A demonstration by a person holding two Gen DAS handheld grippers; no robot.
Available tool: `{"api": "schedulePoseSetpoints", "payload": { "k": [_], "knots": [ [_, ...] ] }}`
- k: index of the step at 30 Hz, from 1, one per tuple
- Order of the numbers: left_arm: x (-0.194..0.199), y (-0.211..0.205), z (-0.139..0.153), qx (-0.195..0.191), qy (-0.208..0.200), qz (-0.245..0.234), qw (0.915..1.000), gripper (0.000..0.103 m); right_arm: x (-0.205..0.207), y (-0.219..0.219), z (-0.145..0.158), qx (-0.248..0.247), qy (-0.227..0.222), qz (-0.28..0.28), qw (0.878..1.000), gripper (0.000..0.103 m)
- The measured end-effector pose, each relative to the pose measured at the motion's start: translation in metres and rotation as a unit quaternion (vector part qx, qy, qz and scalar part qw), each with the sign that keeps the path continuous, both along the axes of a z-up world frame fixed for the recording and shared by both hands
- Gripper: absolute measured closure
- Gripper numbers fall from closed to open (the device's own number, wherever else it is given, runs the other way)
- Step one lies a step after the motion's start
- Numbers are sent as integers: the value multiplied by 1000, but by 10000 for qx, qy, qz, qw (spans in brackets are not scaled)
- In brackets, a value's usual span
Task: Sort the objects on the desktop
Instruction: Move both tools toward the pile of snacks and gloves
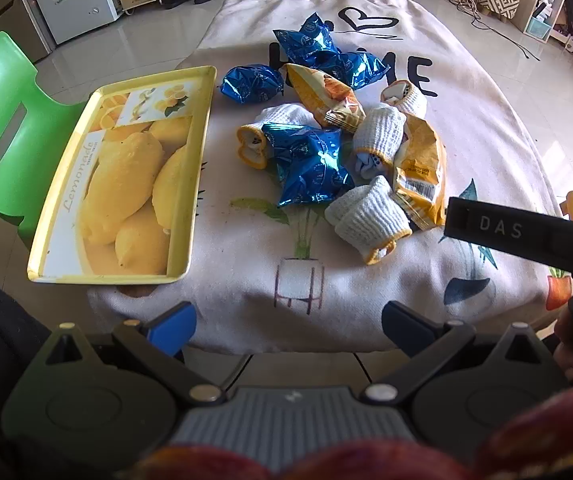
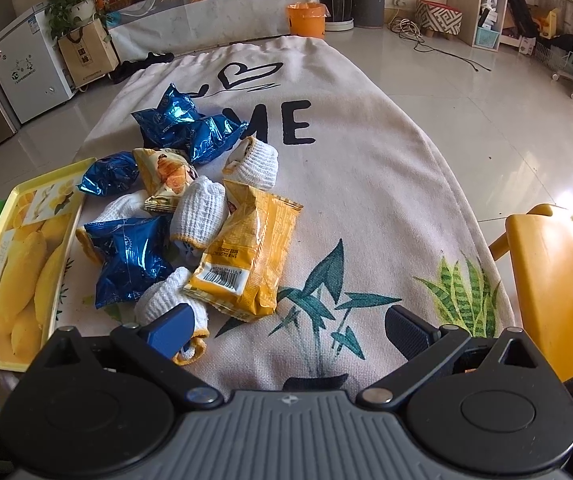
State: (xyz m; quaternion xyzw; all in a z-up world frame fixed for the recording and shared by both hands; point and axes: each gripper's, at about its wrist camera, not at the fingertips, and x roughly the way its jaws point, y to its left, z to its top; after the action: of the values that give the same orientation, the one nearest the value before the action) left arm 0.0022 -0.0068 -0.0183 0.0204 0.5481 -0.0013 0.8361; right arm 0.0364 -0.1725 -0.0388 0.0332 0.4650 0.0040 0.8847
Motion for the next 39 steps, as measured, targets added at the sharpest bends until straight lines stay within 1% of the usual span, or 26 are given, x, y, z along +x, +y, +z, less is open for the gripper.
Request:
{"api": "schedulePoseSetpoints", "payload": {
  "k": [6, 10, 15, 19, 22, 26, 35, 39],
  "knots": [
    [-2, -2, -1, 9, 57, 27, 10000, 0, 1, -1, -1, -47, 122, -55, 9999, 1],
    [-3, -4, -1, 8, 69, 4, 10000, 0, 1, -6, -1, 76, 189, -129, 9997, 1],
    [-4, -6, -2, -132, 161, 3, 9998, 0, 1, -8, -2, 128, 269, -195, 9994, 1],
    [-4, -7, -3, -148, 208, -1, 9997, 0, 3, -8, -4, 70, 336, -225, 9992, 1],
    [-4, -6, -4, -232, 261, 43, 9994, 0, 2, -8, -3, 101, 328, -237, 9991, 1],
    [-5, -6, -4, -171, 256, 45, 9995, 0, 2, -8, -3, 84, 328, -219, 9992, 1],
    [-3, -1, -2, -476, 350, 111, 9982, 0, 3, -9, -3, 104, 322, -236, 9991, 1],
    [-1, 1, 1, -504, 329, 160, 9981, 0, 3, -8, -3, 99, 322, -217, 9992, 1]
  ]
}}
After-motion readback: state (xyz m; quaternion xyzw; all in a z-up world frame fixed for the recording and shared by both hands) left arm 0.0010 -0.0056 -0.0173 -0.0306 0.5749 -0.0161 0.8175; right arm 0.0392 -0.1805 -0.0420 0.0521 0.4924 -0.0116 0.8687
